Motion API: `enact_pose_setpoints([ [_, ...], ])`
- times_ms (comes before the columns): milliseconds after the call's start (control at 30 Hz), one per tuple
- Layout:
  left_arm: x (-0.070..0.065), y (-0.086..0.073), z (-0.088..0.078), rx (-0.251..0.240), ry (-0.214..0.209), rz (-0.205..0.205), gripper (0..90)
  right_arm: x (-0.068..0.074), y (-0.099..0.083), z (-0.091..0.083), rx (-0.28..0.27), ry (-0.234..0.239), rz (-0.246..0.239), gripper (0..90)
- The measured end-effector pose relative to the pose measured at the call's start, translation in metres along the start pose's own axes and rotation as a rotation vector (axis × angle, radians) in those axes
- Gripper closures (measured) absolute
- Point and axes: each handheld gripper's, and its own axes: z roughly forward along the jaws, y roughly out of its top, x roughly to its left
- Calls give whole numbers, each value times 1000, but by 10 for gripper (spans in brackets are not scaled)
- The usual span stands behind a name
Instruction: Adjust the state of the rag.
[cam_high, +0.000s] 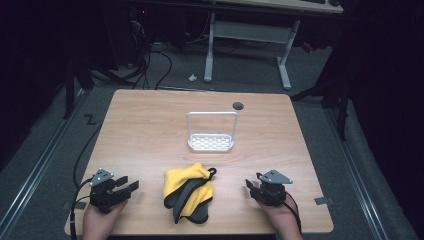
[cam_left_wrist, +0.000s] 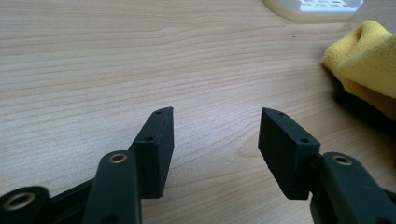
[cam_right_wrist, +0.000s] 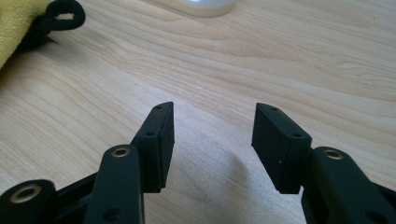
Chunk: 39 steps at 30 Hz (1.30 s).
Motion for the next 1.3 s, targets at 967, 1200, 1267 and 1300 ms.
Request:
enact_pose_setpoints([
  [967, -31, 5, -7, -17, -68, 99, 383, 16, 8, -7, -10, 88, -26, 289],
  [1200, -55, 12, -17, -56, -133, 140, 376, 36, 16, -12, -39, 143, -54, 286],
  [1267, -61, 15, -20, -70, -158, 145, 373, 44, 18, -13, -45, 163, -65, 286],
  [1300, -65, 16, -22, -77, -167, 148, 372, 48, 19, -13, -46, 174, -70, 286],
])
